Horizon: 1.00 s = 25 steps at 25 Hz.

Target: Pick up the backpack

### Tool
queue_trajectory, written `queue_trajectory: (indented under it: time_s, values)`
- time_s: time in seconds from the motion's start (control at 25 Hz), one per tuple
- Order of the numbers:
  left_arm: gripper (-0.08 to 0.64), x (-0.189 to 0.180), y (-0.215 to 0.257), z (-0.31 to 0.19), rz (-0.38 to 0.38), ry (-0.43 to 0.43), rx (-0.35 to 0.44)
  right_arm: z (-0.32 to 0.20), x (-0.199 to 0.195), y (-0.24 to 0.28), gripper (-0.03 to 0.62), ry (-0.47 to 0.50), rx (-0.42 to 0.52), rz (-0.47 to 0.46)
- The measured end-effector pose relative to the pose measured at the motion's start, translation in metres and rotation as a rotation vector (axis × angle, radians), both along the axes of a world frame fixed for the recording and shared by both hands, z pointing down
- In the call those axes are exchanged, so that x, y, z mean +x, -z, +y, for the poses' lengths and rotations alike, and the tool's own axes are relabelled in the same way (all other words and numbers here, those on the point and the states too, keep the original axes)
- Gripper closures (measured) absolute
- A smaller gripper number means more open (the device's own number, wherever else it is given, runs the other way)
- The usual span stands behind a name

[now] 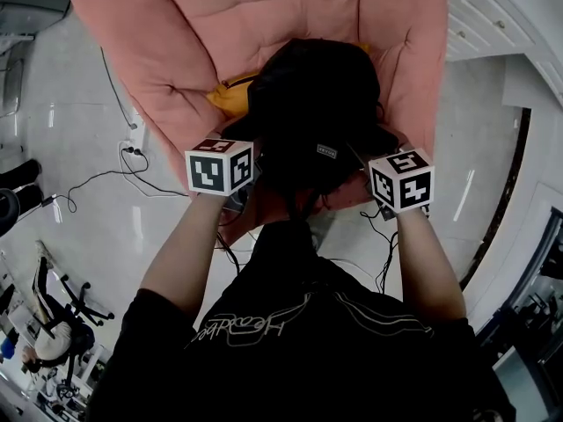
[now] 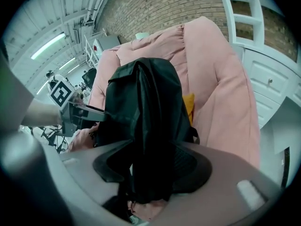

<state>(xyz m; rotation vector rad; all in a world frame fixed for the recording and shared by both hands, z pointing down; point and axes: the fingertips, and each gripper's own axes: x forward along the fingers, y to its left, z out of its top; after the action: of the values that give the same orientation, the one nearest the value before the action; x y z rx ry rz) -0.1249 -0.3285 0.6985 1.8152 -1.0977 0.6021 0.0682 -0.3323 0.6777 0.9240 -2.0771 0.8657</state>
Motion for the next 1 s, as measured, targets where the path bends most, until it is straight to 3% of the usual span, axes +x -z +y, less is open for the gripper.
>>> queue_trajectory:
  time_s: [0.08, 0.2, 0.4, 0.64, 1.0]
  values:
    - [0.346, 0.001, -0.001, -0.005, -0.001, -0.006, 0.004, -0.004, 0.0, -0.002, 0.37, -0.01, -0.003, 0.0]
    - [0.363, 0.01, -0.004, -0.013, 0.012, -0.006, -0.001, -0.01, 0.004, -0.008, 0.435, -0.018, -0.008, -0.007]
    - [0.388, 0.025, -0.007, -0.031, 0.02, -0.008, -0.007, -0.029, 0.015, -0.014, 0.469, -0.035, -0.006, -0.023]
    - [0.407, 0.006, 0.008, 0.014, 0.017, 0.038, -0.007, 0.009, -0.007, -0.002, 0.497, 0.005, -0.003, -0.042]
    - [0.426, 0.009, 0.022, 0.034, 0.006, 0.072, 0.005, 0.023, -0.006, 0.004, 0.514, -0.001, -0.031, -0.118]
